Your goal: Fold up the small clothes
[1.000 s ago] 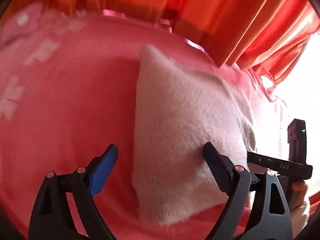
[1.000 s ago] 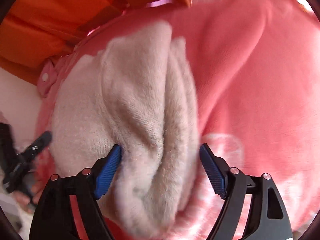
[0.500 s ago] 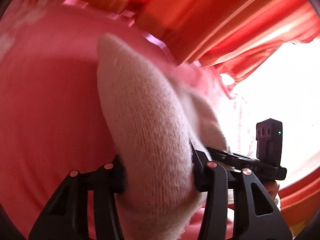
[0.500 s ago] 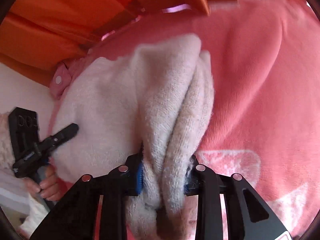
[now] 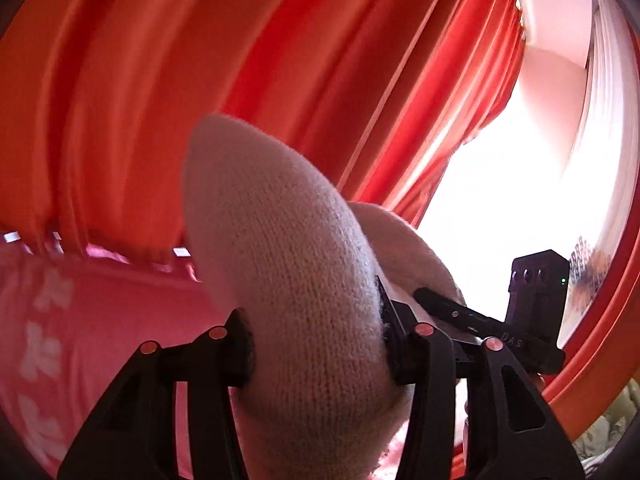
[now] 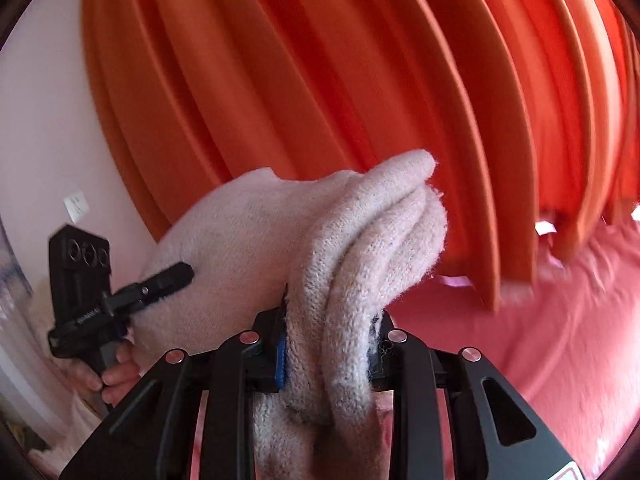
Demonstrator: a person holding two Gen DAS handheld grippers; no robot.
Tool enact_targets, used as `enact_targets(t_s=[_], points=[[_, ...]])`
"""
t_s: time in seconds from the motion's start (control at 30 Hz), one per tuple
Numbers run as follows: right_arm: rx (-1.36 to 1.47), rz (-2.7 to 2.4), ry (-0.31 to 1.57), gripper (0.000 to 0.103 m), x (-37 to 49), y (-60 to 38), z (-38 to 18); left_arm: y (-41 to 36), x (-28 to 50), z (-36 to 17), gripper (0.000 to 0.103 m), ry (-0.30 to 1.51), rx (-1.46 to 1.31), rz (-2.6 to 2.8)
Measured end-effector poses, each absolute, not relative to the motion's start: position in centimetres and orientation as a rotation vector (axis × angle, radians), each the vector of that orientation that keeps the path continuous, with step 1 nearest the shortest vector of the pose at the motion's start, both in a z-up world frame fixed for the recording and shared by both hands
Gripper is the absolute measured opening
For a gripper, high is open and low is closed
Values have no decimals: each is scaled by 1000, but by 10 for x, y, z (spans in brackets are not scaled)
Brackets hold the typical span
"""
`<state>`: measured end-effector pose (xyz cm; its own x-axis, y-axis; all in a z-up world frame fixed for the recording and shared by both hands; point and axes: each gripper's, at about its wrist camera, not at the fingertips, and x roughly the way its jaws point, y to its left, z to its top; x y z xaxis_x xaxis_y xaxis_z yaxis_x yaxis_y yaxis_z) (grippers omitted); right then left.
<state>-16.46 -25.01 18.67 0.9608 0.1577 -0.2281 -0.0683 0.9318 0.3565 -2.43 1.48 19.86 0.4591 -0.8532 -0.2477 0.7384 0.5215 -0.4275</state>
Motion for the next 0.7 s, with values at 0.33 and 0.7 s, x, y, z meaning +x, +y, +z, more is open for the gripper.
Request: enact_targets(t_s=[0.33, 0.7], points=[[556, -105, 684, 29, -14, -262, -29, 40, 81, -3, 75, 768, -138, -448], [427, -105, 696, 26, 26, -236, -30, 7, 72, -28, 76, 753, -66, -415]])
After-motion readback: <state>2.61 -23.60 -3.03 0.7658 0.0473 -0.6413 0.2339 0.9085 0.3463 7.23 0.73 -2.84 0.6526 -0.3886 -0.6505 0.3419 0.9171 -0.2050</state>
